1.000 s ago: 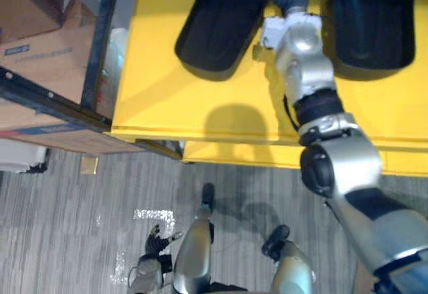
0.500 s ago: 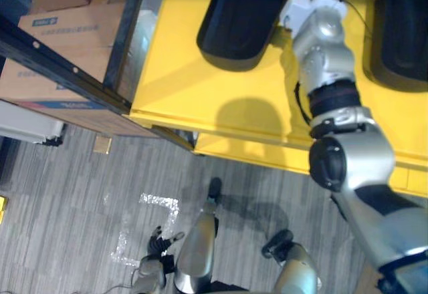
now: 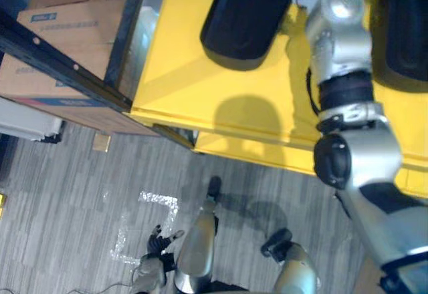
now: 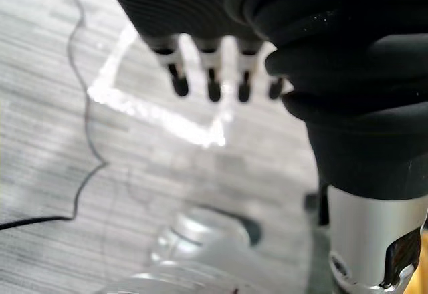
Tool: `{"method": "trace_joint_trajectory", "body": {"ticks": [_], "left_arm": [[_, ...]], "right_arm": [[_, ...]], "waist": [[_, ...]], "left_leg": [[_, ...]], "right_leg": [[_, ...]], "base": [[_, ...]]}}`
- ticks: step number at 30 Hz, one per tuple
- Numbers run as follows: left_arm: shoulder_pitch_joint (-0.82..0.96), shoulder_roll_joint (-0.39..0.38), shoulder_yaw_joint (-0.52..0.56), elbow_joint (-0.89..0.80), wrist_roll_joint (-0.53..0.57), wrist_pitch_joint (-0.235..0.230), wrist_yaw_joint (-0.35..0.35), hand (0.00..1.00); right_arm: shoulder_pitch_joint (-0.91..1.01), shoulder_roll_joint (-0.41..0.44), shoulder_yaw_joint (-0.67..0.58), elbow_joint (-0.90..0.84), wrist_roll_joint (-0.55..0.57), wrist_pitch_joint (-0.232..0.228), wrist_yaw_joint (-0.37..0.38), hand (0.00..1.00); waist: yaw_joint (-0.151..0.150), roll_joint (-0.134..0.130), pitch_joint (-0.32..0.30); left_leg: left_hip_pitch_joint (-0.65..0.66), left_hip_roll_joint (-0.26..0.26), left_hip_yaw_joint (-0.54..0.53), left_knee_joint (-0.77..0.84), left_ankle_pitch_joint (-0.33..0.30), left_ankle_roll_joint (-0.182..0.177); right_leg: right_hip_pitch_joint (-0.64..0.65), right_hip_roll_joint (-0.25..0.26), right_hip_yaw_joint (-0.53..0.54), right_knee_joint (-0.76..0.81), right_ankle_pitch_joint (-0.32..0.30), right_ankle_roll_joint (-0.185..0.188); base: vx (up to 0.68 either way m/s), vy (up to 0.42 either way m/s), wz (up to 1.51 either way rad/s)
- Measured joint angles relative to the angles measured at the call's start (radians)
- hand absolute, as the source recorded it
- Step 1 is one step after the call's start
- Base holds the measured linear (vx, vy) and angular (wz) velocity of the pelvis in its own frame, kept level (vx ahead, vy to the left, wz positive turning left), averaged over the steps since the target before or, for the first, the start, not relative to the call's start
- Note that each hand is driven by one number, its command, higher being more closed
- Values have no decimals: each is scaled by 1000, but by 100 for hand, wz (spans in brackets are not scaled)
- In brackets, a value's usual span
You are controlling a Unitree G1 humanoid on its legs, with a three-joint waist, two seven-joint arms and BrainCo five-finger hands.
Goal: Walk over and take plastic housings, then place them on the shelf
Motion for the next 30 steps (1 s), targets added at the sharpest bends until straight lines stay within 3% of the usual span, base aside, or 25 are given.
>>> {"method": "trace_joint_trajectory", "body": {"ticks": [2,4,5,6,8,10,14,19,22,25,27,30], "left_arm": [[-4,-1,23,5,6,6,7,0],[-1,1,55,15,11,9,17,0],[11,1,92,15,19,17,37,0],[17,3,108,15,26,22,43,0],[45,12,141,17,36,36,59,0],[69,20,156,18,35,37,71,0],[117,25,164,26,27,37,73,0],[169,16,195,45,27,35,71,0],[197,-1,211,69,27,33,65,0],[218,-19,234,95,28,33,54,0],[238,-23,240,95,30,34,43,0],[241,-27,241,106,39,34,33,0]], "right_arm": [[124,23,56,-268,-102,-10,-8,0],[241,46,77,-412,-137,-22,-19,0],[355,59,90,-502,-145,-43,-19,0],[402,62,96,-532,-144,-52,-17,0],[574,52,101,-615,-108,-83,5,0],[664,35,96,-651,-59,-103,28,0],[852,-17,-3,-762,59,-165,74,0],[1140,-27,-237,-846,124,-219,105,0],[1358,1,-361,-844,127,-227,115,0],[1534,95,-424,-833,126,-227,119,0],[1647,165,-445,-780,123,-226,119,0],[1773,249,-469,-518,122,-214,106,0]], "waist": [[-32,-6,-2],[-62,-24,-10],[-81,-56,-29],[-89,-71,-38],[-132,-116,-63],[-157,-141,-94],[-195,-168,-187],[-250,-175,-289],[-288,-151,-344],[-327,-130,-377],[-345,-118,-390],[-359,-117,-402]], "left_leg": [[29,17,26,-12,-4,-2],[55,21,40,-26,-5,-3],[79,34,69,-42,-7,-5],[88,41,84,-46,-10,-7],[151,57,118,-77,-12,-10],[200,61,148,-96,-20,-11],[289,62,212,-122,-44,-13],[385,63,293,-124,-77,-19],[431,73,344,-129,-98,-28],[454,76,376,-130,-108,-33],[474,78,400,-130,-114,-36],[481,76,404,-130,-127,-33]], "right_leg": [[19,25,22,-39,12,1],[34,40,36,-62,17,3],[36,59,61,-89,31,2],[38,68,73,-103,37,2],[89,97,94,-163,64,5],[122,112,119,-197,82,12],[196,134,167,-300,133,24],[282,156,235,-410,180,32],[296,167,273,-435,181,33],[296,172,304,-451,176,35],[298,175,327,-451,175,34],[302,173,329,-451,173,31]], "base": [[3,-41,-37],[25,-28,-39],[42,-23,-52],[43,-22,-59],[81,-33,-46],[109,-28,-46],[103,6,-41],[61,18,-49],[-8,0,-49],[-28,8,-39],[-7,8,-32],[-13,6,-5]]}}
